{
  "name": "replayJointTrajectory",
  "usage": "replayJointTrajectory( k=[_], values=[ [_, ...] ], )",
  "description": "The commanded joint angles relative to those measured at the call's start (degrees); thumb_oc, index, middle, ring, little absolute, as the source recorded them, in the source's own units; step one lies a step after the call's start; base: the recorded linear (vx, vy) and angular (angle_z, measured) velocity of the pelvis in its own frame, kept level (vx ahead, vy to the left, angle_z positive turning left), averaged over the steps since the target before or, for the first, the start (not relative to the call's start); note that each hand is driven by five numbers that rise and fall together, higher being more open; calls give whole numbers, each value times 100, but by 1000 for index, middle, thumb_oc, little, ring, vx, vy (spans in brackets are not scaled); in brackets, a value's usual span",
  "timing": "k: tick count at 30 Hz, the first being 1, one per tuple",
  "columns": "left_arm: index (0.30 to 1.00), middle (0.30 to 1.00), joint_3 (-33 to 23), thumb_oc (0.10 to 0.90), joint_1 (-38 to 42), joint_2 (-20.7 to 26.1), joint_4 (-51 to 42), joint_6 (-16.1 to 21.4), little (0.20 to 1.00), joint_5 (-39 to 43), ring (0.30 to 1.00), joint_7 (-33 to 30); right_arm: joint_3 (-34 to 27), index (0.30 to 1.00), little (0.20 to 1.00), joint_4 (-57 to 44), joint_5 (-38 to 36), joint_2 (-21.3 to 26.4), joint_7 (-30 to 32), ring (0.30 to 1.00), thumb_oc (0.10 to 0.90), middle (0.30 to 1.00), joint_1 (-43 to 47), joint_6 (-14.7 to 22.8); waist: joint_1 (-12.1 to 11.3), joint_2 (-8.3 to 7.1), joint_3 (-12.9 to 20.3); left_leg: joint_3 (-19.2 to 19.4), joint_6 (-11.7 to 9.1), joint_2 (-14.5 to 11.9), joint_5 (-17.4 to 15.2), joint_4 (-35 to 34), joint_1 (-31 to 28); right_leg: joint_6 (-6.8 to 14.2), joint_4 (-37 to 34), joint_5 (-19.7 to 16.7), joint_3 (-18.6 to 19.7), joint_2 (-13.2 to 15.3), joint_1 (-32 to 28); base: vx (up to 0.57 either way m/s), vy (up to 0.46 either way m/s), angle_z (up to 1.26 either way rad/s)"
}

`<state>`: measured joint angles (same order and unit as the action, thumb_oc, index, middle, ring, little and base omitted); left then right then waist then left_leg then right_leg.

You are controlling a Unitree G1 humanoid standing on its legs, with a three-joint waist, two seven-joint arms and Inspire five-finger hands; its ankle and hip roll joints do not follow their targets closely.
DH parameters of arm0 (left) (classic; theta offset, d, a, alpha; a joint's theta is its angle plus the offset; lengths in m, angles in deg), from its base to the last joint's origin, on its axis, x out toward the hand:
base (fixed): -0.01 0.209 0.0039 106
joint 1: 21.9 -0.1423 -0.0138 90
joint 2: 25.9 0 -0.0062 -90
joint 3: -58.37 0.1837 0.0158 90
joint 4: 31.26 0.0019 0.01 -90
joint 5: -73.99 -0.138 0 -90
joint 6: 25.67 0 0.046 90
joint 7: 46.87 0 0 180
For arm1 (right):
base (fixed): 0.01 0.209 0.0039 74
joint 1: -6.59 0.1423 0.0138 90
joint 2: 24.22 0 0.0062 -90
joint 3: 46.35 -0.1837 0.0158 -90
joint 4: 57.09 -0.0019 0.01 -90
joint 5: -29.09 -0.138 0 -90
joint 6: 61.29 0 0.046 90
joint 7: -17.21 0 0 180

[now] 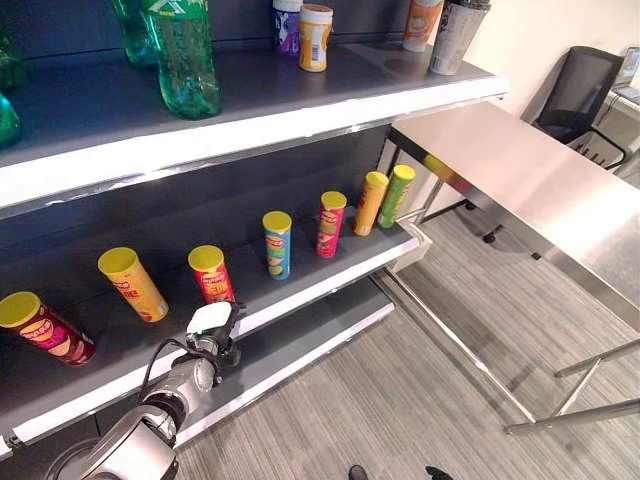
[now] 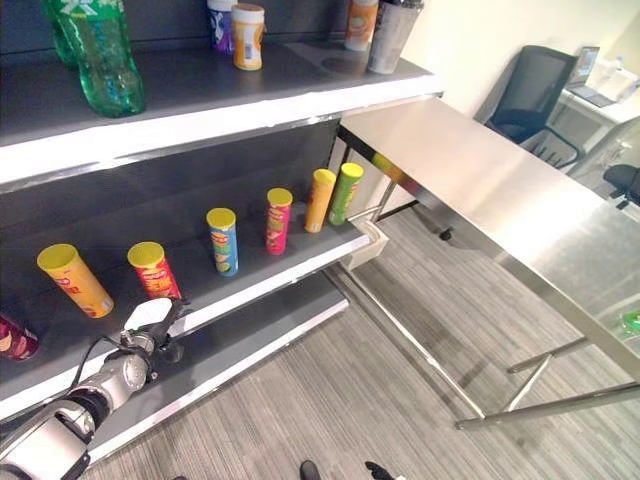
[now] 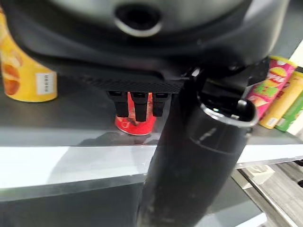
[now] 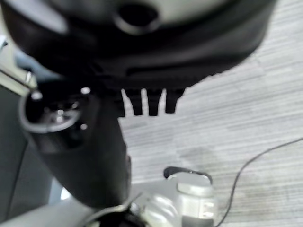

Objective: Put the goods on the table back onto the shelves and tidy them up.

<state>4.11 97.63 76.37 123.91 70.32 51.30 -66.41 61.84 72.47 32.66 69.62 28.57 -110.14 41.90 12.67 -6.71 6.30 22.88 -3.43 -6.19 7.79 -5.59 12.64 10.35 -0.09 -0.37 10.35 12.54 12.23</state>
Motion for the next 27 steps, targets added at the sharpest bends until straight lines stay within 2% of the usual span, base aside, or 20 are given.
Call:
replayJointTrajectory(
  k=[1, 12, 21, 27],
  values=[
    [900, 900, -457, 800, 1111, 284, 31, 179, 900, -61, 900, -533, 113, 900, 900, -538, 169, 164, -44, 900, 800, 900, 64, 183, -25, 172, -223, -223, -128, -76, -999, 440, -444, 465, -271, -1836, 323, 327, -9, 16, 8, -11],
    [900, 900, -576, 800, 1275, 506, 153, 114, 900, -10, 900, -726, 201, 900, 900, -595, 192, 163, -18, 900, 800, 900, 86, 205, 6, 131, -253, -122, -116, -72, -1051, 496, -335, 465, -315, -2035, 419, 337, 168, 2, 9, -12],
    [900, 900, -608, 800, 1192, 428, 160, 133, 900, 23, 900, -784, 230, 900, 900, -571, 225, 130, 61, 900, 800, 900, 73, 229, -48, 91, -230, -149, -107, -93, -1074, 536, -298, 465, -347, -1913, 348, 326, 190, 1, -6, -3],
    [900, 900, -502, 800, 759, 181, -346, 270, 900, -36, 900, -729, 173, 900, 900, -507, 131, 51, 93, 900, 800, 900, 98, 210, -134, 91, -262, -245, -96, -105, -1085, 585, -285, 465, -317, -1738, 289, 328, 143, -1, -13, 0]
  ],
)
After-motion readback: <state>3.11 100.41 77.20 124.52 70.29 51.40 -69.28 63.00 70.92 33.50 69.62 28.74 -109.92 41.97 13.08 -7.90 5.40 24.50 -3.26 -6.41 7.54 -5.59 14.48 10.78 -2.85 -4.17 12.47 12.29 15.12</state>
